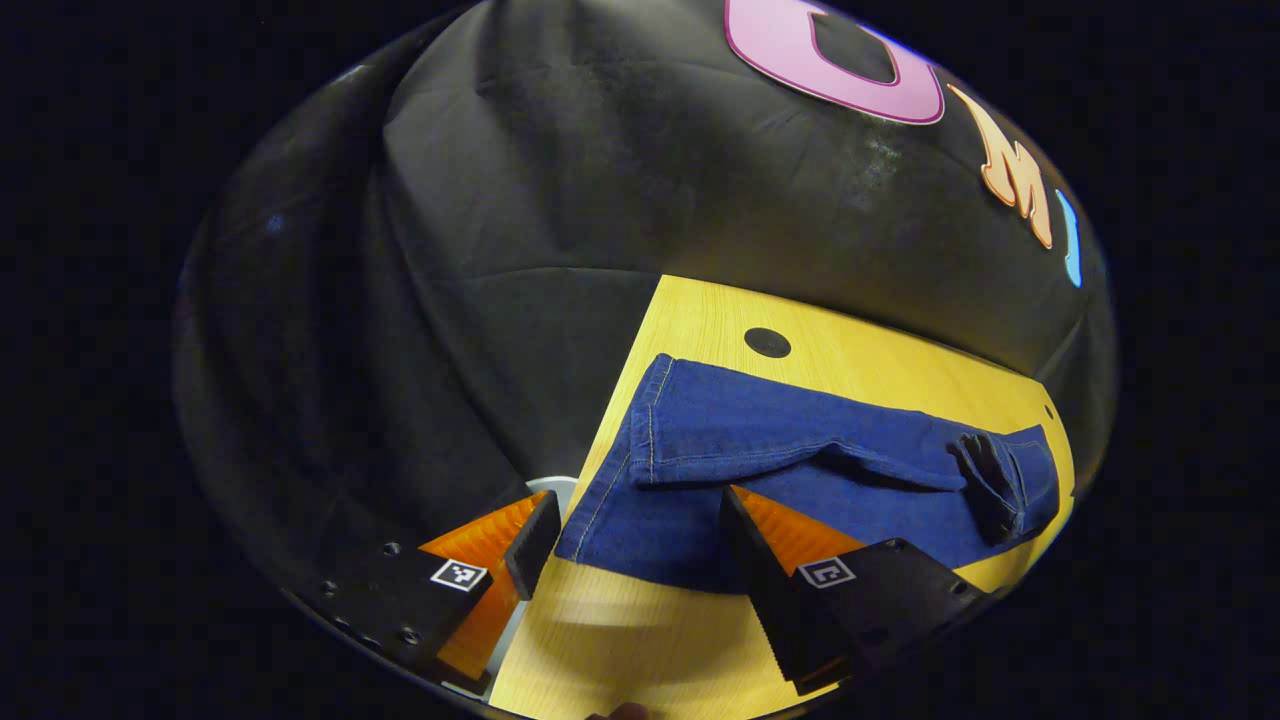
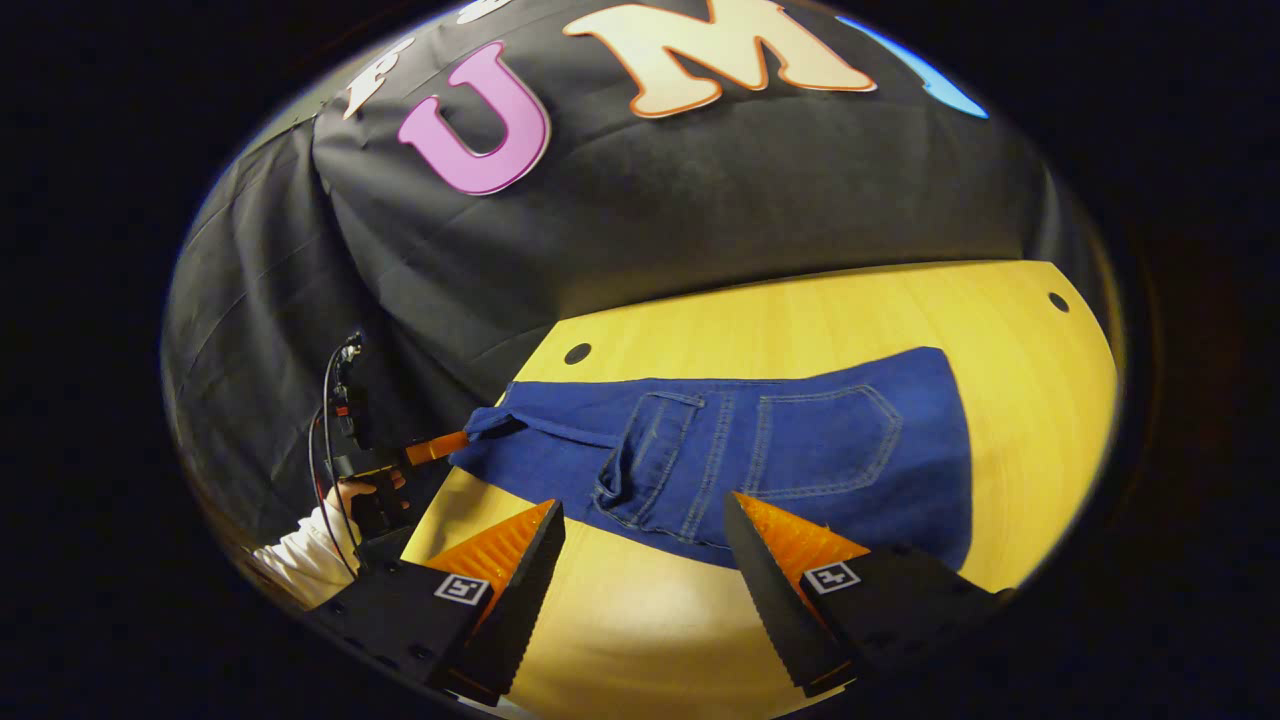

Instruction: Grasp the waist and the cuffs of the jeans and fold them to make the two legs overlap; first hold the waist and fold one-third of the jeans toward the cuffs, then hold the cuffs and fold the remaining one-third in the same direction to finish folding.

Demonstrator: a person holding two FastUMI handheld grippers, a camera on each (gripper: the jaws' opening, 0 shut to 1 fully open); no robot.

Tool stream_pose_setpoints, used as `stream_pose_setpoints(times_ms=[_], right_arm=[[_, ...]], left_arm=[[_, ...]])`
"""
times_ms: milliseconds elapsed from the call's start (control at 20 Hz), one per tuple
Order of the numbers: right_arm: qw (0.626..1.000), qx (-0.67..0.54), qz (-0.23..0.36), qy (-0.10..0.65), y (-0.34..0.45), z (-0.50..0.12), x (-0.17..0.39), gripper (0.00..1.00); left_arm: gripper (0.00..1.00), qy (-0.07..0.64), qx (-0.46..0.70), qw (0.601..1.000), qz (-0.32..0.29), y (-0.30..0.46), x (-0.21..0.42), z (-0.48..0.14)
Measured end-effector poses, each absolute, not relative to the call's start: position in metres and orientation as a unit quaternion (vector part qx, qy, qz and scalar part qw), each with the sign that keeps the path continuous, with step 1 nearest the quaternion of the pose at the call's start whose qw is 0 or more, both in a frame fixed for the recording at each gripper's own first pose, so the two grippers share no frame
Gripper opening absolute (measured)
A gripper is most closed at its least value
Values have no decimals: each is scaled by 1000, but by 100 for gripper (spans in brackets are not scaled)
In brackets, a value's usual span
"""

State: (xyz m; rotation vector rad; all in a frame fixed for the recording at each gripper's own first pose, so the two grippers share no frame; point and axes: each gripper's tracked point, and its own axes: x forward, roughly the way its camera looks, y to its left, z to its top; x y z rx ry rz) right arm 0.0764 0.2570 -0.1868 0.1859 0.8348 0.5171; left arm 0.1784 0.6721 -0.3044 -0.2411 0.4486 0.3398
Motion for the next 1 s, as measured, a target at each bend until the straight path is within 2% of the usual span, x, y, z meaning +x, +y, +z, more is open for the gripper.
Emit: stream_pose_setpoints(times_ms=[250,450,650,700,800,850,900,950,1000], right_arm=[[888,118,192,400,215,-179,91,98],[897,118,170,391,197,-173,102,98],[897,110,164,396,187,-175,101,98],[896,111,165,397,188,-175,100,98],[896,111,165,397,188,-176,100,98],[896,111,164,398,187,-176,100,98],[896,111,164,398,187,-176,100,93],[896,113,163,398,187,-175,100,98],[895,115,164,398,188,-175,100,98]], left_arm=[[96,243,-101,954,146,668,195,-320],[98,252,-85,953,147,667,202,-325],[98,283,-80,945,144,669,198,-342],[100,267,-82,950,141,669,204,-335],[96,275,-85,947,142,669,198,-339],[98,278,-84,946,141,670,202,-341],[97,280,-84,946,140,670,200,-341],[98,279,-85,946,140,670,202,-341],[98,280,-87,946,139,669,200,-341]])
